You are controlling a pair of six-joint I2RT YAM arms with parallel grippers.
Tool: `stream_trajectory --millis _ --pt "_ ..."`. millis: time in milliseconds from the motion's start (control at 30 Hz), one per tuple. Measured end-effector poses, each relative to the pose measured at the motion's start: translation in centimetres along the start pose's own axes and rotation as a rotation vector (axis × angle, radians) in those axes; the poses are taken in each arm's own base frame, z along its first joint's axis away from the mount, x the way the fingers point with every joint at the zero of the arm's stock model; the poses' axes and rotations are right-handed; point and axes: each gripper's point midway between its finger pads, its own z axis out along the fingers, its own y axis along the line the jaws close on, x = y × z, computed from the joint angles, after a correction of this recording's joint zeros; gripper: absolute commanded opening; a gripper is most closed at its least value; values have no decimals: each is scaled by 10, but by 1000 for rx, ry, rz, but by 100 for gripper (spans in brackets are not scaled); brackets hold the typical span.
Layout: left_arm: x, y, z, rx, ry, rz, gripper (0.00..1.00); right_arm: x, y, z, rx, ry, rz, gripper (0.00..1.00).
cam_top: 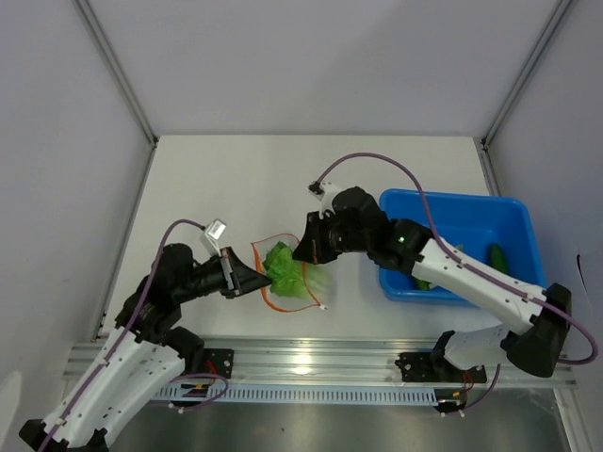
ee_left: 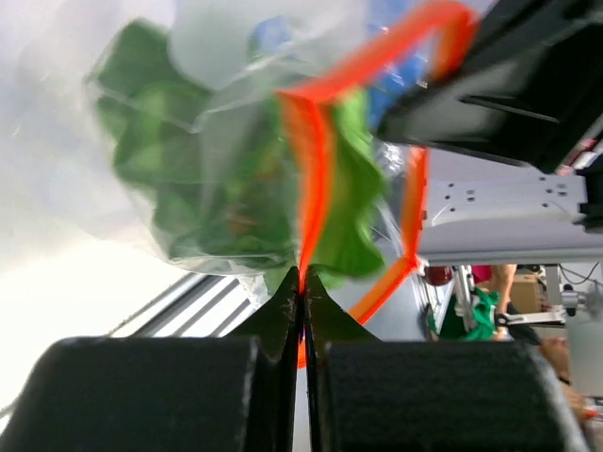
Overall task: Place the food in the zip-top bag and seal the zipper
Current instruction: Adjust the zipper food storage bag at the center of the board.
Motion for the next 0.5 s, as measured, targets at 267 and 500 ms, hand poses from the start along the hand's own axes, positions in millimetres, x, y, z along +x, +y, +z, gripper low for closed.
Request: stream_trajectory --millis 267,500 --pt "-2 -10 -6 -4 13 -34 0 34 -58 2 260 152 67 0" --pt "-8 -15 -10 26 -47 0 1 11 -28 -34 176 37 56 0"
